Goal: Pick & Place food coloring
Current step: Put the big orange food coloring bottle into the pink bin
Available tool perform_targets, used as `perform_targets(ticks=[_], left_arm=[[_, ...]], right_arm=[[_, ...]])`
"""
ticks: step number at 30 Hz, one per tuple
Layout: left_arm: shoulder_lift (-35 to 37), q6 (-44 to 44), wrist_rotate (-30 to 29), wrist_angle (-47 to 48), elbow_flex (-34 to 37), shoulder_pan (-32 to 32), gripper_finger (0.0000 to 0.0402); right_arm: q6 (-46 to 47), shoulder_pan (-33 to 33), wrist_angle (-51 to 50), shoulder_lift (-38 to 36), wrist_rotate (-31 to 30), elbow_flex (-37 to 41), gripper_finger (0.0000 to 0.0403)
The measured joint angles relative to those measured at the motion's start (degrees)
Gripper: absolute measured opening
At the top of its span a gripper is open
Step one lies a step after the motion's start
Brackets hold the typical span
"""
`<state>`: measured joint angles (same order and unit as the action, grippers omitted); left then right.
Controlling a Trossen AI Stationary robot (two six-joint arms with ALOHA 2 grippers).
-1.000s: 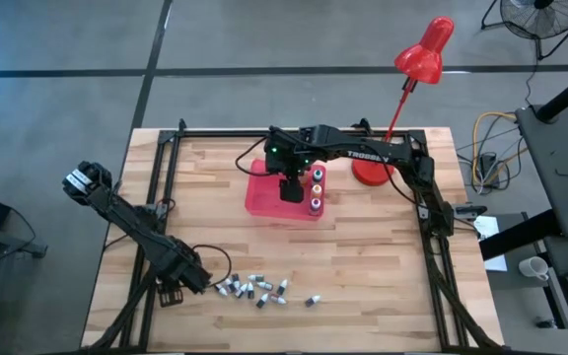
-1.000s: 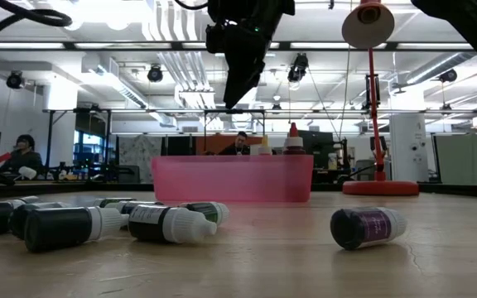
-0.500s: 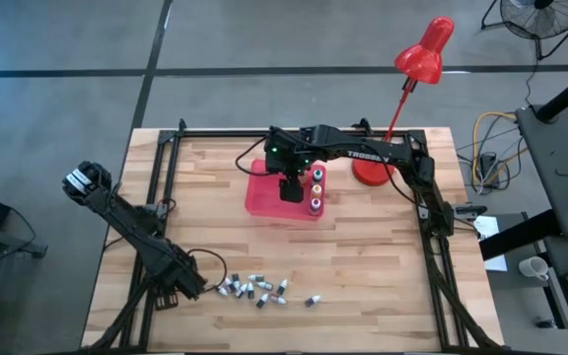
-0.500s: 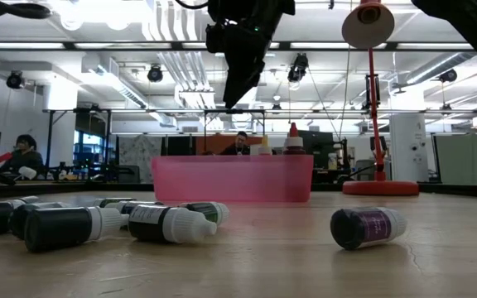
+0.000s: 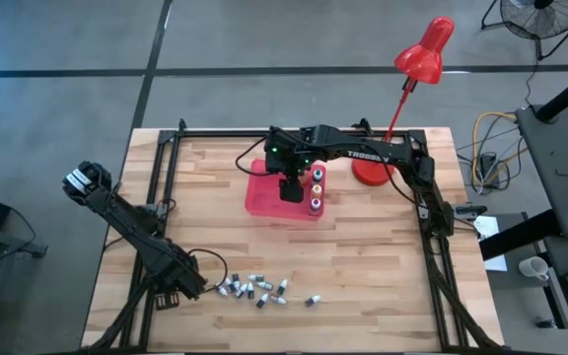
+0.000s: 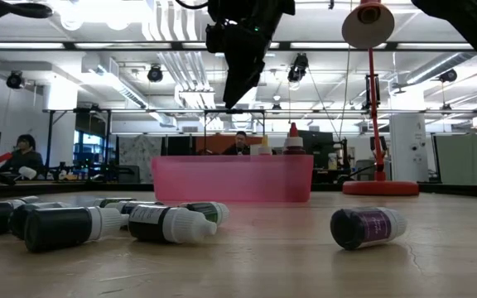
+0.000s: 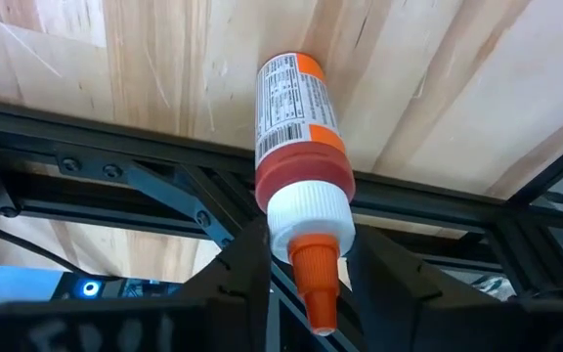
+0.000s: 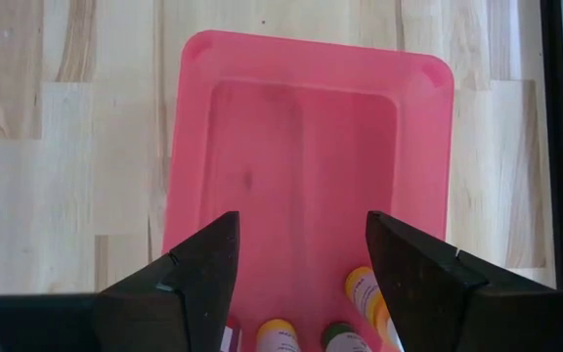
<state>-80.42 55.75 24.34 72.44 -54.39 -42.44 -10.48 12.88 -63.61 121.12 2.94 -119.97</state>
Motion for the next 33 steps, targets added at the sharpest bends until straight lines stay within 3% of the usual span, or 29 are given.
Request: perform_targets(ticks=[6, 10, 15, 20, 26, 33], left_arm=[[0.0, -0.47, -1.45, -0.19, -0.19, 0.0, 0.009], [0.66, -1.29, -5.97, -0.07, -0.68, 1.09, 0.0088], [1.85, -5.9, -13.4, -0.42, -1.48, 7.53, 0.0087], [1.84, -17.48, -16.69, 2.14, -4.85, 16.86, 0.0086], [-0.03, -33.0, -24.98, 12.0, -16.98, 30.04, 0.0086], [-8.44, -50.48, -34.02, 16.23, -34.93, 40.51, 0.0085]], right_arm=[[0.35, -0.06, -0.06, 0.0, 0.04, 0.0, 0.0214], [1.09, -0.9, -5.64, -1.05, 0.19, -0.1, 0.0214], [1.94, -2.83, -9.23, -6.83, 0.31, 2.11, 0.0214], [6.98, -3.87, -6.8, -14.8, -0.45, 8.92, 0.0214], [16.11, -4.87, -3.48, -25.61, -8.9, 22.11, 0.0214], [24.03, -7.09, 6.35, -33.27, -10.64, 35.03, 0.0214]])
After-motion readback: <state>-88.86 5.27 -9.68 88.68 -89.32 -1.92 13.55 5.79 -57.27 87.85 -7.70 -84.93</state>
